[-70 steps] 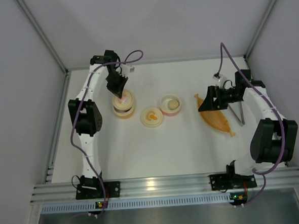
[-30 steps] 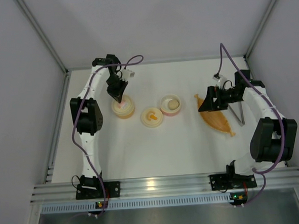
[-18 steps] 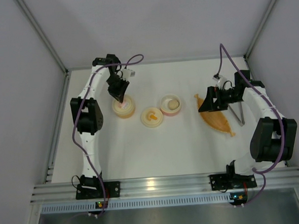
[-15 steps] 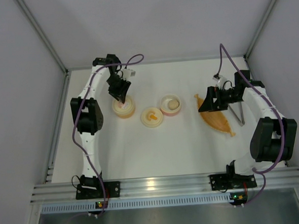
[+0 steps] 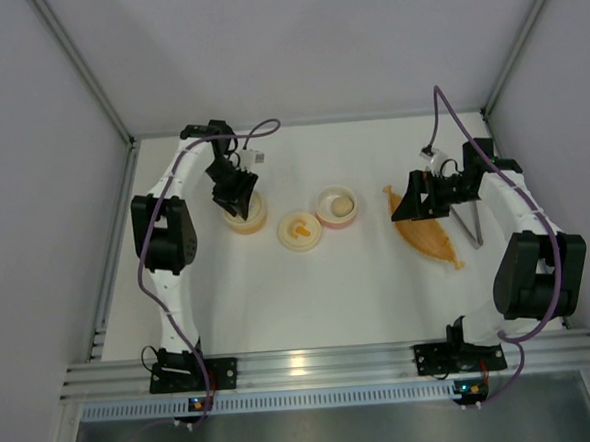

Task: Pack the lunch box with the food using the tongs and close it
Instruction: Close the box lid on the packing box.

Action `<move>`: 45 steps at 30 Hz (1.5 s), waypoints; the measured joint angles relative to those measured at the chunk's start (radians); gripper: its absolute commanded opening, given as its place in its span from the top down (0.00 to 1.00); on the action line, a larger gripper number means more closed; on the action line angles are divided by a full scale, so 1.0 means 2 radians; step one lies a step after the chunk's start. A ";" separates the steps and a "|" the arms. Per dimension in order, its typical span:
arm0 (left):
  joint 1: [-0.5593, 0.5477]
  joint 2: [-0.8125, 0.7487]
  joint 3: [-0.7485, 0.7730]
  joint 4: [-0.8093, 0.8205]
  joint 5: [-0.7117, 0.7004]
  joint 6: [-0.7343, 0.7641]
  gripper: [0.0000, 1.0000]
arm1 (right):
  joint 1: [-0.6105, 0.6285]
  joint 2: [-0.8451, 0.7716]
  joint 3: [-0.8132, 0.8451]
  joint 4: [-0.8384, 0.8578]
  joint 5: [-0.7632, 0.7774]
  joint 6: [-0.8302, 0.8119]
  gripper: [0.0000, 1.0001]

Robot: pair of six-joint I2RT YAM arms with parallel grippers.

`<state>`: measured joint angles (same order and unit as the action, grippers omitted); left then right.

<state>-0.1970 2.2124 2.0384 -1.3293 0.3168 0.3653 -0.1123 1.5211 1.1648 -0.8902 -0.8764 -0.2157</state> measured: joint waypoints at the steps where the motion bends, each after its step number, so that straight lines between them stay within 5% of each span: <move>1: 0.000 -0.012 -0.020 0.005 0.001 -0.005 0.52 | 0.000 0.000 0.000 0.000 0.000 0.000 0.01; 12: 0.002 -0.101 -0.143 0.093 0.013 -0.060 0.52 | 0.000 0.000 -0.001 0.000 0.000 0.000 0.01; 22: 0.002 -0.153 -0.190 0.168 0.007 -0.071 0.35 | 0.000 0.000 -0.007 0.002 0.000 -0.001 0.01; 45: -0.002 -0.164 -0.248 0.274 -0.034 -0.052 0.44 | 0.000 0.006 -0.006 0.002 0.000 0.000 0.00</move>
<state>-0.2012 1.8851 1.5425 -0.7822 0.2485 0.2604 -0.1123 1.5341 1.1519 -0.8867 -0.8764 -0.2165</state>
